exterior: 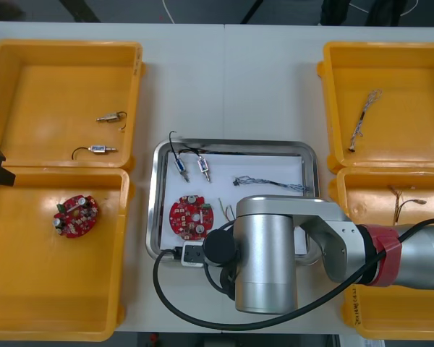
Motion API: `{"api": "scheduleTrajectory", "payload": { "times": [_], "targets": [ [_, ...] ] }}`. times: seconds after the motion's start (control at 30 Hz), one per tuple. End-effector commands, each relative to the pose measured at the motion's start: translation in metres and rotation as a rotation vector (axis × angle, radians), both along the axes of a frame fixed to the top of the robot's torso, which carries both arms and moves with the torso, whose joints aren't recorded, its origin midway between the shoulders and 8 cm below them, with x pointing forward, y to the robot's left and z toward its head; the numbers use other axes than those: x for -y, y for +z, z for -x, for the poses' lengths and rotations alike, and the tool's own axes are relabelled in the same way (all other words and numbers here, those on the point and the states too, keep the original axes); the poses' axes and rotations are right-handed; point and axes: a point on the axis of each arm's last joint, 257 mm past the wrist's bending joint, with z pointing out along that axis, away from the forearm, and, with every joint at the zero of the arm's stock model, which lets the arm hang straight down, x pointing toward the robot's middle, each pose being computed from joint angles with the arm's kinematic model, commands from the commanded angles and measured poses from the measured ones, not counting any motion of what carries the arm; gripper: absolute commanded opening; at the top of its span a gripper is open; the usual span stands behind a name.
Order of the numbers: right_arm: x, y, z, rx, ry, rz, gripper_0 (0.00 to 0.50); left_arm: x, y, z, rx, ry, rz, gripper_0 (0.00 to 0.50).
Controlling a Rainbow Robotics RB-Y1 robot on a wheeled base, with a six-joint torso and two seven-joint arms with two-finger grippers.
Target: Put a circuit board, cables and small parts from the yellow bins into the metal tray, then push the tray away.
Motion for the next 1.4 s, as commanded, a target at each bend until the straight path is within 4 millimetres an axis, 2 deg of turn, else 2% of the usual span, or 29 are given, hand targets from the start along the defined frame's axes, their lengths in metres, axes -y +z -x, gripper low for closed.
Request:
{"api": "scheduleTrajectory", "payload": {
  "times": [0.03, 0.13, 0.17, 0.2, 0.27, 0.43, 0.8, 1.4],
  "targets": [
    [-0.02, 0.009, 0.003, 0.019, 0.047, -0.024, 0.5, -0.014, 0.014, 0.005, 0.019, -0.018, -0.061, 0.5],
    [-0.021, 0.009, 0.003, 0.019, 0.048, -0.025, 0.499, -0.014, 0.014, 0.005, 0.019, -0.018, -0.061, 0.5],
    [-0.021, 0.009, 0.003, 0.019, 0.048, -0.025, 0.464, -0.014, 0.014, 0.005, 0.019, -0.018, -0.061, 0.5],
    [-0.021, 0.009, 0.003, 0.019, 0.047, -0.023, 0.377, -0.014, 0.014, 0.005, 0.019, -0.018, -0.061, 0.5],
    [-0.022, 0.009, 0.004, 0.018, 0.047, -0.026, 0.146, -0.014, 0.014, 0.005, 0.019, -0.018, -0.061, 0.5],
    [-0.022, 0.009, 0.002, 0.023, 0.048, -0.026, 0.0, -0.014, 0.014, 0.005, 0.019, -0.018, -0.061, 0.5],
    [-0.018, 0.016, -0.012, 0.07, 0.06, -0.012, 0.0, -0.014, 0.014, 0.005, 0.019, -0.018, -0.061, 0.5],
    [-0.003, 0.047, -0.05, 0.178, 0.114, 0.054, 0.0, -0.014, 0.014, 0.005, 0.019, -0.018, -0.061, 0.5]
  ]
}}
